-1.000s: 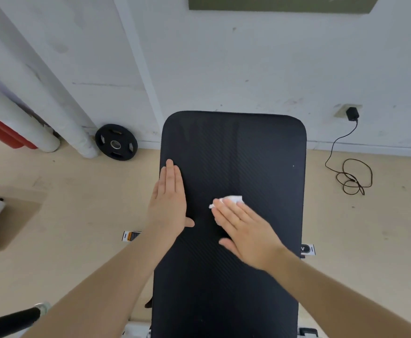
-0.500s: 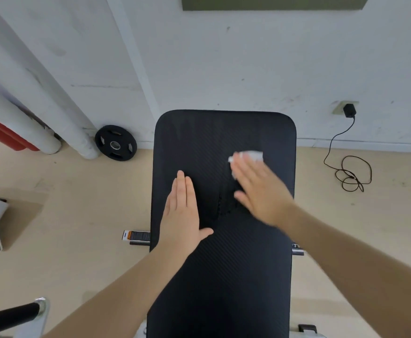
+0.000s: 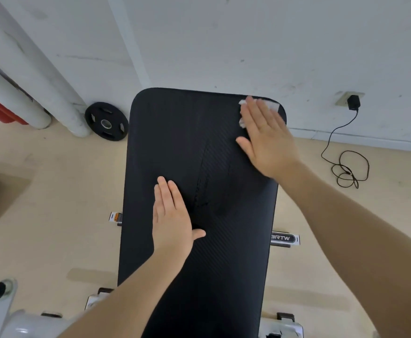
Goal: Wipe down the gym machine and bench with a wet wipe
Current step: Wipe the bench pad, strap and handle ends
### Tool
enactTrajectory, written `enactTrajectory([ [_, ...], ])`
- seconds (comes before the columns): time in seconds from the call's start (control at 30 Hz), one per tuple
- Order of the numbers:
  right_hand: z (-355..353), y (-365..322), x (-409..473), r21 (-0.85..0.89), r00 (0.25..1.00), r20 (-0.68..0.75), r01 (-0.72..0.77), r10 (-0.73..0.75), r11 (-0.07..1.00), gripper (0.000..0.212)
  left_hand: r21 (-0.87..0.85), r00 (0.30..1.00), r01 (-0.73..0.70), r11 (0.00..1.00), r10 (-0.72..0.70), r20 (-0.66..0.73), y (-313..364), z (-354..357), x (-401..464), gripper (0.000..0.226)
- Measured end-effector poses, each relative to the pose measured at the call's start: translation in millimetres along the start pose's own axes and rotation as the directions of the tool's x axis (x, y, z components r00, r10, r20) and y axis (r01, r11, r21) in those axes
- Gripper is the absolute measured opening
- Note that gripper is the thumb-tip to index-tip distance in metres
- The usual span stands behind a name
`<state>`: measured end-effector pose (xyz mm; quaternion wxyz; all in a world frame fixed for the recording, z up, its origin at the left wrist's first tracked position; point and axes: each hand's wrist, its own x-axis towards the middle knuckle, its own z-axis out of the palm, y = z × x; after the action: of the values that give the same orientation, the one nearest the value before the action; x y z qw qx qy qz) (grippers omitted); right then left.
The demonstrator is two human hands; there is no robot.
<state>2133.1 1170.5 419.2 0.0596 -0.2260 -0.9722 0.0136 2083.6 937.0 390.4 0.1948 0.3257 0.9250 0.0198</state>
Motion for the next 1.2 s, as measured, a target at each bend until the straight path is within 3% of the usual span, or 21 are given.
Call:
enactTrajectory([
  [0.17, 15, 14, -42, -0.066, 0.984, -0.018, 0.176, -0.178, 0.982, 0.064, 0.07, 0.999, 0.027, 0.997, -0.029, 0.03, 3, 0, 1, 0.129],
  [0.37, 65, -17, -195, -0.047, 0.885, 0.219, 0.43, -0.411, 0.902, 0.067, 0.084, 0.998, 0.049, 0.995, -0.051, 0.021, 8, -3, -2, 0.132],
  [0.47, 72, -15, -205, -0.005, 0.864, 0.21, 0.47, -0.458, 0.883, 0.065, 0.088, 0.997, 0.075, 0.993, -0.077, 0.012, 10, -3, -1, 0.132],
  [0.53, 62, -5, -174, -0.044, 0.881, 0.147, 0.459, -0.449, 0.887, 0.065, 0.092, 0.998, 0.068, 0.993, -0.069, 0.006, 9, -2, 0, 0.133],
  [0.63, 39, 10, -112, -0.032, 0.972, 0.014, 0.233, -0.233, 0.972, 0.063, 0.08, 0.998, 0.054, 0.995, -0.055, 0.003, 5, 1, 0, 0.133],
  [0.7, 31, 14, -91, -0.015, 0.988, -0.008, 0.157, -0.157, 0.987, 0.062, 0.085, 0.999, 0.044, 0.995, -0.044, -0.005, 4, 2, 0, 0.133],
  [0.9, 63, -22, -156, 0.012, 0.95, 0.072, 0.302, -0.302, 0.953, 0.064, 0.076, 0.997, 0.013, 0.997, -0.007, -0.081, -3, 8, -3, 0.131],
  [1.1, 103, -93, -281, 0.026, 0.875, 0.291, 0.398, -0.388, 0.917, 0.067, -0.15, 0.97, -0.07, 0.986, 0.033, -0.241, -19, 23, -28, 0.118],
  [1.2, 102, -93, -283, 0.022, 0.87, 0.297, 0.407, -0.395, 0.913, 0.064, -0.203, 0.97, -0.087, 0.975, 0.036, -0.24, -38, 33, -50, 0.117],
])
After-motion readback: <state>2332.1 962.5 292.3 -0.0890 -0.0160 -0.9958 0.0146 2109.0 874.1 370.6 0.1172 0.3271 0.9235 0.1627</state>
